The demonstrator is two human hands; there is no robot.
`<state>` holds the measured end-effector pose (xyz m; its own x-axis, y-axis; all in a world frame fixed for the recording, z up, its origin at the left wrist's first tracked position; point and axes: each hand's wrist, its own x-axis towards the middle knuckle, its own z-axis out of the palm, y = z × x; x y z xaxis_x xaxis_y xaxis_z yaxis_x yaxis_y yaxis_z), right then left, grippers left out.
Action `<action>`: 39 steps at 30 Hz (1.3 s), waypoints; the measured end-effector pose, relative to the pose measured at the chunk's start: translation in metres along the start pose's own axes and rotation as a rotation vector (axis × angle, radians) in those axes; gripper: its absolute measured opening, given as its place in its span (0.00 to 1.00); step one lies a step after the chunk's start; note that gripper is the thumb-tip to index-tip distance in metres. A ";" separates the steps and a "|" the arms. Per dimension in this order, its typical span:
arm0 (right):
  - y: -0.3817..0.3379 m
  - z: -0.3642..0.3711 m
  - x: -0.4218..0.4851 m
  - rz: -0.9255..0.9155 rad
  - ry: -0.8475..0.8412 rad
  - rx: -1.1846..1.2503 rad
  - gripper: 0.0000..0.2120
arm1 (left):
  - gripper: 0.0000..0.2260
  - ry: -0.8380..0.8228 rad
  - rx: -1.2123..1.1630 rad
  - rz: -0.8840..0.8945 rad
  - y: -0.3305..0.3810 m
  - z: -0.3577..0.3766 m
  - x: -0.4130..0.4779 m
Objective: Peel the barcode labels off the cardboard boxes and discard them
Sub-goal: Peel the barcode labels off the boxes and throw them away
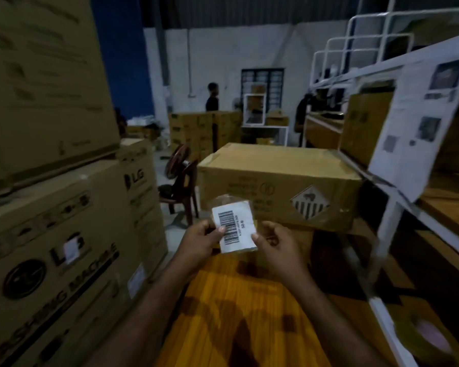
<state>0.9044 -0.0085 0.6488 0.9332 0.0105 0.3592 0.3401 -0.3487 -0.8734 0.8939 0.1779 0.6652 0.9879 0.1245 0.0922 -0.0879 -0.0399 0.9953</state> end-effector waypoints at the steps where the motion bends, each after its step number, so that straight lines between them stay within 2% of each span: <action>1: -0.002 0.010 -0.005 0.024 -0.067 0.070 0.11 | 0.07 0.025 -0.022 -0.012 -0.003 -0.004 -0.011; 2: -0.002 0.020 -0.010 0.046 -0.131 0.129 0.06 | 0.06 0.050 -0.054 -0.027 -0.007 -0.010 -0.022; 4: -0.004 0.039 -0.020 0.093 -0.246 0.172 0.03 | 0.03 0.113 -0.088 -0.043 -0.013 -0.026 -0.046; 11: -0.030 0.128 -0.078 0.120 -0.556 0.280 0.06 | 0.04 0.516 -0.066 -0.129 -0.035 -0.112 -0.148; 13: -0.032 0.162 -0.109 0.147 -0.665 0.291 0.04 | 0.03 0.616 -0.040 -0.196 -0.053 -0.143 -0.191; 15: -0.034 0.193 -0.144 0.168 -0.786 0.267 0.04 | 0.06 0.703 -0.034 -0.240 -0.073 -0.173 -0.235; 18: -0.047 0.234 -0.200 0.217 -0.957 0.242 0.03 | 0.04 0.850 -0.107 -0.315 -0.098 -0.206 -0.300; 23: -0.065 0.301 -0.288 0.189 -1.167 0.175 0.04 | 0.09 1.055 -0.238 -0.408 -0.129 -0.248 -0.403; 26: -0.067 0.339 -0.346 0.140 -1.231 0.141 0.08 | 0.02 1.221 -0.173 -0.489 -0.154 -0.269 -0.461; 29: -0.068 0.374 -0.405 0.209 -1.324 0.115 0.14 | 0.12 1.349 -0.139 -0.610 -0.177 -0.287 -0.513; 32: -0.065 0.404 -0.455 0.220 -1.417 0.026 0.12 | 0.12 1.483 -0.152 -0.738 -0.209 -0.303 -0.560; 35: -0.042 0.438 -0.492 0.205 -1.439 -0.158 0.12 | 0.09 1.555 -0.114 -0.887 -0.252 -0.314 -0.607; 37: -0.018 0.466 -0.512 0.095 -1.462 -0.333 0.12 | 0.14 1.591 -0.158 -0.965 -0.265 -0.311 -0.630; 39: 0.000 0.491 -0.528 -0.021 -1.556 -0.476 0.08 | 0.13 1.650 -0.229 -1.002 -0.272 -0.306 -0.648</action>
<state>0.4682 0.4459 0.2977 0.2392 0.8005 -0.5496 0.5648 -0.5751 -0.5918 0.2388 0.4119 0.3437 -0.3776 0.6832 -0.6250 0.1948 0.7185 0.6677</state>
